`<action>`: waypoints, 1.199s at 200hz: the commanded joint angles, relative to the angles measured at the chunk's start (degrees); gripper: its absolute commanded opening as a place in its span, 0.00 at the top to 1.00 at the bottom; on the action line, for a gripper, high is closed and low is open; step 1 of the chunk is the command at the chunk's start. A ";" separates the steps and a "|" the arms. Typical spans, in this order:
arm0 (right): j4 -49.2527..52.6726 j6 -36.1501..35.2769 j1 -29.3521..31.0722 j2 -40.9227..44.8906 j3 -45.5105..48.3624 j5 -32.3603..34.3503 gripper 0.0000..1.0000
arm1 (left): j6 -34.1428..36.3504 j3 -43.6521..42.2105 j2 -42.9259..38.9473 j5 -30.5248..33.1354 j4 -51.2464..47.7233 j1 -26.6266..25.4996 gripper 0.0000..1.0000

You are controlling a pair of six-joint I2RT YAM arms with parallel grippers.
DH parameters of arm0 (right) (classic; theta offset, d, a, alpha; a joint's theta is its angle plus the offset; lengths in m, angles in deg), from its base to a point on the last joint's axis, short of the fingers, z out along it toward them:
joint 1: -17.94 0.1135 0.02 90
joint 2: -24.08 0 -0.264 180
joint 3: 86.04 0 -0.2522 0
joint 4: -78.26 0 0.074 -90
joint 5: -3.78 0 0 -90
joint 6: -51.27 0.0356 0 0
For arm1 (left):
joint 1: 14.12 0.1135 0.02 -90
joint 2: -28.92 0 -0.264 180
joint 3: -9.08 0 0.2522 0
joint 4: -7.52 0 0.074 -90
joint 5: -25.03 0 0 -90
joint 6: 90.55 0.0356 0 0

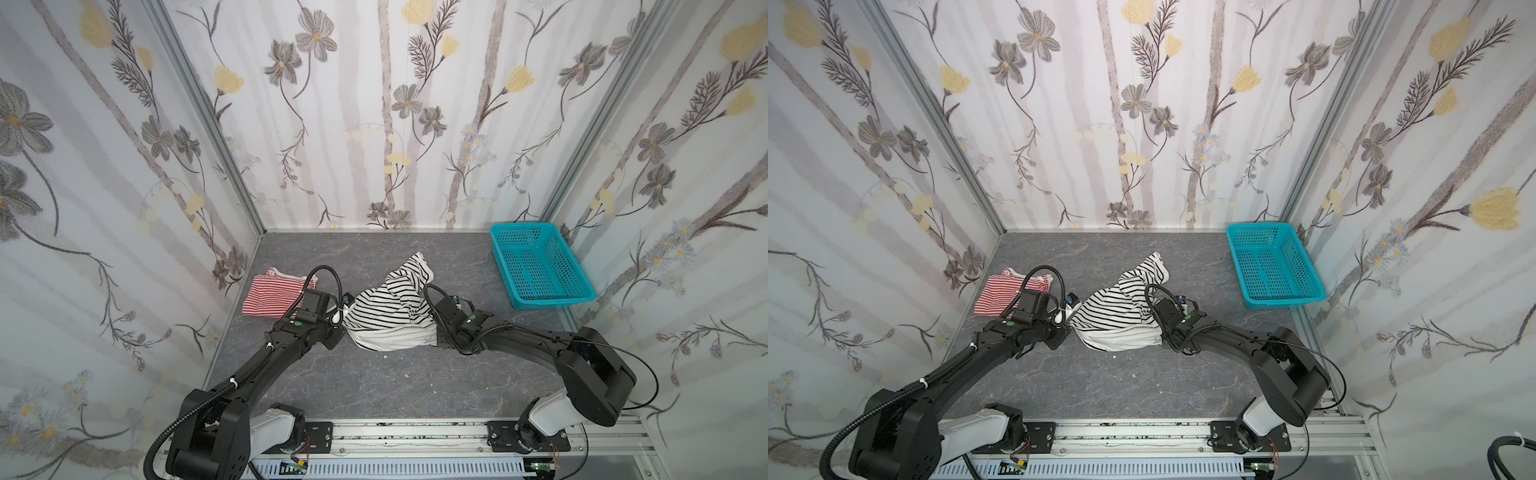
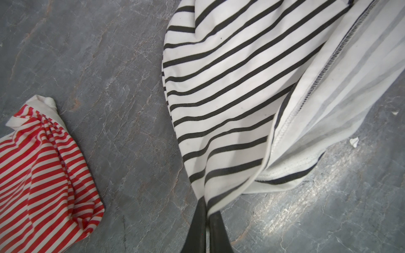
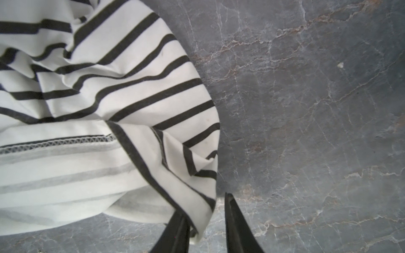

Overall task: Fold and stack the tank tops
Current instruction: 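Lift the striped top by its hem with both grippers and raise it high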

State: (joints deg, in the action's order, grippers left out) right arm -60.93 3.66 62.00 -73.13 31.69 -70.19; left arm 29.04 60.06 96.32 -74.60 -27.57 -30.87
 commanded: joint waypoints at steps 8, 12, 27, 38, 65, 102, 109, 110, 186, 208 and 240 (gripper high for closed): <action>-3.48 0.50 -0.61 -0.23 1.02 -0.85 0.76 | -0.01 -0.20 -0.29 0.13 0.07 0.10 1.00; -3.57 0.46 -0.70 -0.18 1.11 -0.83 0.77 | -0.02 -0.25 -0.26 0.07 0.10 0.13 1.00; -3.77 0.41 -0.89 -0.14 1.36 -0.84 0.86 | -0.05 0.01 -0.25 -0.03 0.14 0.13 1.00; -3.84 0.33 -0.99 0.12 1.47 -0.86 0.93 | -0.34 0.27 -0.25 -0.21 0.15 0.12 1.00; -3.28 -0.17 -1.33 3.08 1.07 -0.30 1.00 | -1.19 2.25 -0.16 -0.20 0.05 0.09 1.00; 3.81 -3.01 -2.78 10.52 -5.41 4.17 1.00 | -1.36 8.30 -0.08 0.70 -0.93 0.16 1.00; 5.50 -3.85 -3.21 11.73 -7.29 4.76 1.00 | -1.39 9.95 0.10 0.84 -1.29 0.14 1.00; 5.70 -3.96 -3.24 11.89 -7.56 4.82 1.00 | -1.47 10.14 0.14 0.88 -1.37 0.10 1.00; 18.40 -10.67 -5.06 19.04 -28.86 8.93 1.00 | -6.88 29.34 -2.67 1.48 -5.51 0.06 1.00; 20.07 -11.93 -5.11 20.23 -33.64 7.91 1.00 | -7.42 35.12 -3.80 0.81 -7.92 0.12 1.00; 22.68 -13.18 -4.73 23.03 -40.37 5.24 1.00 | -8.27 43.77 -6.05 -0.33 -12.25 -0.03 1.00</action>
State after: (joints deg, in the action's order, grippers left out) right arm -40.80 -7.72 56.95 -51.75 -4.64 -63.55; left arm 22.02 99.18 92.03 -73.64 -36.29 -30.89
